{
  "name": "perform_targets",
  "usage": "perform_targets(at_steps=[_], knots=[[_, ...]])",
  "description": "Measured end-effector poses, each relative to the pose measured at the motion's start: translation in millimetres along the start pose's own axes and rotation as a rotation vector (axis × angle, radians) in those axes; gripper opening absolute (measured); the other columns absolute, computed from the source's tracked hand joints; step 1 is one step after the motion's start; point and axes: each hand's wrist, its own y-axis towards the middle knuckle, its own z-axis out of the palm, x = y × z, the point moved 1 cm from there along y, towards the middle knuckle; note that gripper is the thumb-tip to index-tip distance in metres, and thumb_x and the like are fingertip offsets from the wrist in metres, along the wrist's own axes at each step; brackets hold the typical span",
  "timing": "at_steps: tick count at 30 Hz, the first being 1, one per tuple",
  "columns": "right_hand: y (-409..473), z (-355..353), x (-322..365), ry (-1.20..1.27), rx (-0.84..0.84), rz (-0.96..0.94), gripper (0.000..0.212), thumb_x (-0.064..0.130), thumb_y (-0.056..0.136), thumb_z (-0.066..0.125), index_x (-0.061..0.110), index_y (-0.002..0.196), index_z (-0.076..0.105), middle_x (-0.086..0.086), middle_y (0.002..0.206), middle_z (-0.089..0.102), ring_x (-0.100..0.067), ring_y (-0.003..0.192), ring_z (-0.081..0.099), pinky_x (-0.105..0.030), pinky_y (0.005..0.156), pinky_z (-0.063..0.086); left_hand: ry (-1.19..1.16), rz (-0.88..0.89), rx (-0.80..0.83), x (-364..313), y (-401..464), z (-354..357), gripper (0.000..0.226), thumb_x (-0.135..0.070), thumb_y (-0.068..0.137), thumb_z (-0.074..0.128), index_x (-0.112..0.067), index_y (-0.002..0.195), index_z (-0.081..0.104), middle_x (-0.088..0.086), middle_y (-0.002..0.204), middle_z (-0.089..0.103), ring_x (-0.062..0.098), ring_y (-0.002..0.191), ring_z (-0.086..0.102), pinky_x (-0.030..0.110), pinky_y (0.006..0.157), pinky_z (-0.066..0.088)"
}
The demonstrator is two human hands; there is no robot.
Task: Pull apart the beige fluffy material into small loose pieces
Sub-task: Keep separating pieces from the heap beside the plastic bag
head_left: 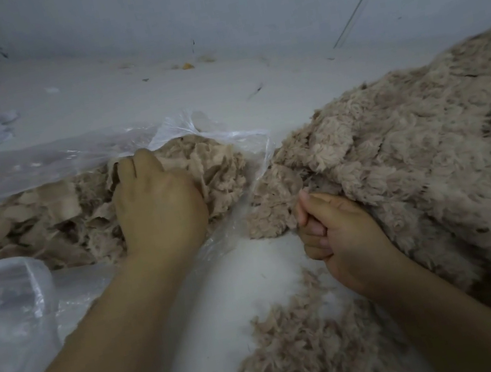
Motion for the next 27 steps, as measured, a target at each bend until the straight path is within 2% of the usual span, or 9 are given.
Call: perform_targets(at_steps=[4,8,12,16,19,21,23,25,27], knots=[[0.0,-0.2,-0.7,0.017,-0.024,-0.019,0.039,0.029,0.099,0.043,0.013,0.065,0.051,0.005,0.047,0.032,-0.005,0.037,0.02,-0.015,0.036,0.02,-0.298,0.235,-0.168,-23.4,-11.4,-4.3,0.003,0.005,0.075,0.065,0.004,0.075,0.067,0.02,0.079,0.056,0.035,0.075,0.053,0.047,0.057,0.044],[0.2,0.0,-0.8,0.005,-0.038,-0.029,0.042,0.029,0.101,0.042,0.015,0.063,0.053,0.003,0.048,0.03,-0.006,0.037,0.02,-0.016,0.036,0.021,-0.746,0.388,0.151,-54.5,-25.8,7.8,0.021,-0.002,0.084,0.063,-0.009,0.103,0.071,0.009,0.097,0.062,0.024,0.091,0.059,0.035,0.077,0.051],[0.4,0.0,-1.9,0.001,-0.05,-0.032,0.043,0.027,0.102,0.041,0.014,0.063,0.053,0.001,0.049,0.028,-0.006,0.038,0.019,-0.017,0.036,0.019,-0.792,0.336,0.383,-61.2,-30.0,27.3,0.024,-0.005,0.083,0.064,-0.014,0.105,0.068,0.004,0.091,0.062,0.018,0.086,0.058,0.029,0.073,0.046],[1.3,-1.5,-3.8,-0.023,-0.047,-0.041,0.038,0.026,0.103,0.04,0.01,0.073,0.058,0.004,0.048,0.032,-0.005,0.037,0.021,-0.018,0.036,0.021,-0.778,0.267,0.34,-57.7,-31.6,30.5,0.026,-0.001,0.079,0.062,-0.011,0.1,0.051,0.005,0.079,0.061,0.016,0.069,0.056,0.039,0.059,0.047],[2.8,-4.6,-6.5,-0.063,-0.038,-0.052,0.034,0.021,0.103,0.042,0.015,0.09,0.072,0.006,0.051,0.034,-0.005,0.04,0.024,-0.017,0.037,0.024,-0.775,0.254,0.264,-56.6,-31.9,27.3,0.02,-0.001,0.081,0.062,-0.012,0.096,0.052,-0.008,0.069,0.051,0.003,0.06,0.049,0.018,0.051,0.038],[4.1,-7.8,-8.3,-0.083,-0.004,-0.054,0.03,0.018,0.103,0.043,0.021,0.109,0.073,0.006,0.053,0.035,-0.005,0.042,0.025,-0.018,0.038,0.026,-0.894,0.203,0.214,-57.9,-32.4,21.4,0.014,-0.003,0.083,0.066,-0.012,0.089,0.058,-0.009,0.066,0.052,0.006,0.059,0.051,0.013,0.052,0.038],[4.7,-7.9,-7.8,-0.1,0.041,-0.055,0.028,0.022,0.1,0.049,0.025,0.12,0.068,0.008,0.053,0.037,-0.004,0.043,0.027,-0.018,0.039,0.027,-1.153,0.13,0.205,-60.1,-32.7,15.1,0.011,-0.004,0.085,0.068,-0.014,0.085,0.066,-0.006,0.07,0.061,0.007,0.063,0.058,0.019,0.057,0.048],[4.7,-5.1,-6.9,-0.128,0.068,-0.051,0.027,0.026,0.092,0.055,0.027,0.113,0.071,0.008,0.052,0.037,-0.004,0.041,0.026,-0.017,0.038,0.026,-1.34,0.067,0.226,-62.1,-32.5,10.0,0.011,-0.007,0.086,0.067,-0.017,0.084,0.069,-0.007,0.074,0.065,0.011,0.064,0.061,0.03,0.058,0.053],[3.8,-1.5,-5.7,-0.148,0.061,-0.046,0.021,0.024,0.09,0.056,0.03,0.081,0.073,0.008,0.05,0.036,-0.003,0.04,0.026,-0.017,0.037,0.025,-1.33,0.055,0.192,-61.7,-32.4,8.9,0.01,-0.011,0.087,0.061,-0.019,0.082,0.065,-0.01,0.07,0.061,0.012,0.06,0.057,0.033,0.054,0.05]])
